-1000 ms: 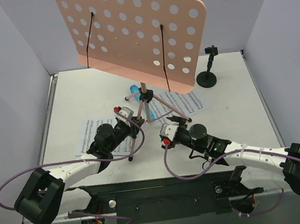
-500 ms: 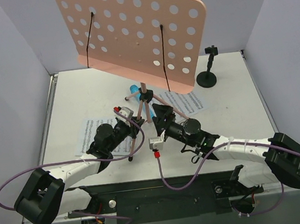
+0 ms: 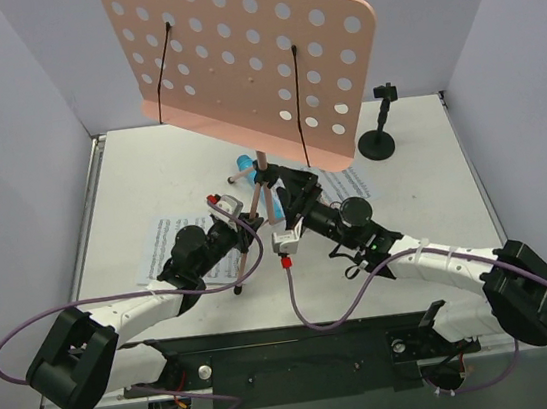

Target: Set up the instrument practice props

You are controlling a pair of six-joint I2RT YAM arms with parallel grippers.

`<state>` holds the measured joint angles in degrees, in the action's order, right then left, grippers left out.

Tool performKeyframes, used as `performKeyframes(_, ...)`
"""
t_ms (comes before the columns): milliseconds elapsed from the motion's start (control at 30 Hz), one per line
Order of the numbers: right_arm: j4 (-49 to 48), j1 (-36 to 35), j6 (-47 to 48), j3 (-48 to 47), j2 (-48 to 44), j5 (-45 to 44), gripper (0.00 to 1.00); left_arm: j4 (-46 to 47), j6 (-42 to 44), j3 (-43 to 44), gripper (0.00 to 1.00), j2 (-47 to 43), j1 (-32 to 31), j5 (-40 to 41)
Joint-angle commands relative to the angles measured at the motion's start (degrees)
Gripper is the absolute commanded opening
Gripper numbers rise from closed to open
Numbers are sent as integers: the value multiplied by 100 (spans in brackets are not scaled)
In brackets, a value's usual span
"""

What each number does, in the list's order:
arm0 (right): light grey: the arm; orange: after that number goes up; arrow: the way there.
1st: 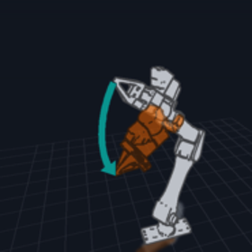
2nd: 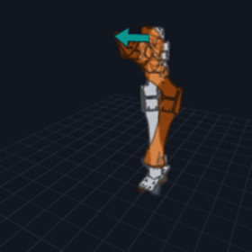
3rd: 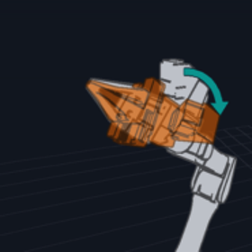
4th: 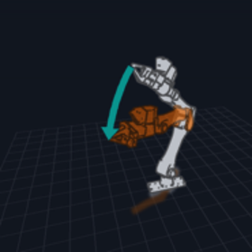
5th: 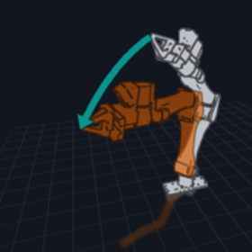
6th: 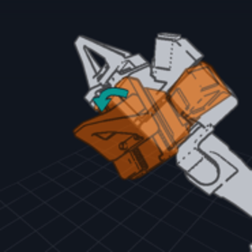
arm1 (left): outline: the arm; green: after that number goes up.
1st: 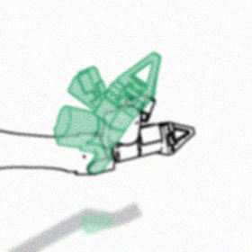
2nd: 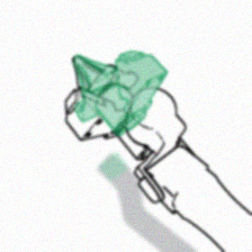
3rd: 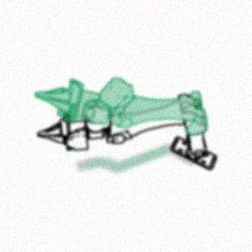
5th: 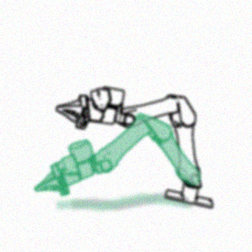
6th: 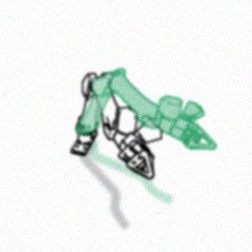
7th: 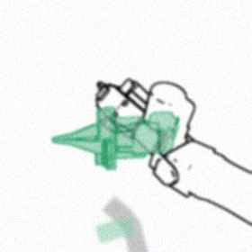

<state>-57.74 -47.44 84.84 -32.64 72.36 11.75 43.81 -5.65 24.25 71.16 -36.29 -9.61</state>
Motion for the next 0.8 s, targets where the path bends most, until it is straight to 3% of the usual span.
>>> performKeyframes(0, -352, 191, -204, -321, 182, 398, 59, 312, 257, 133, 0, -14, 43, -279)
performKeyframes(267, -458, 200, -275, -331, 481, 451, 52, 330, 240, 124, 0, -5, 79, -314)
performKeyframes(567, -528, 200, -398, -295, 648, 381, 33, 321, 240, 106, 0, -14, 87, -314)
performKeyframes(767, -643, 174, -521, -321, 753, 442, 39, 321, 231, 106, 0, -5, 87, -331)
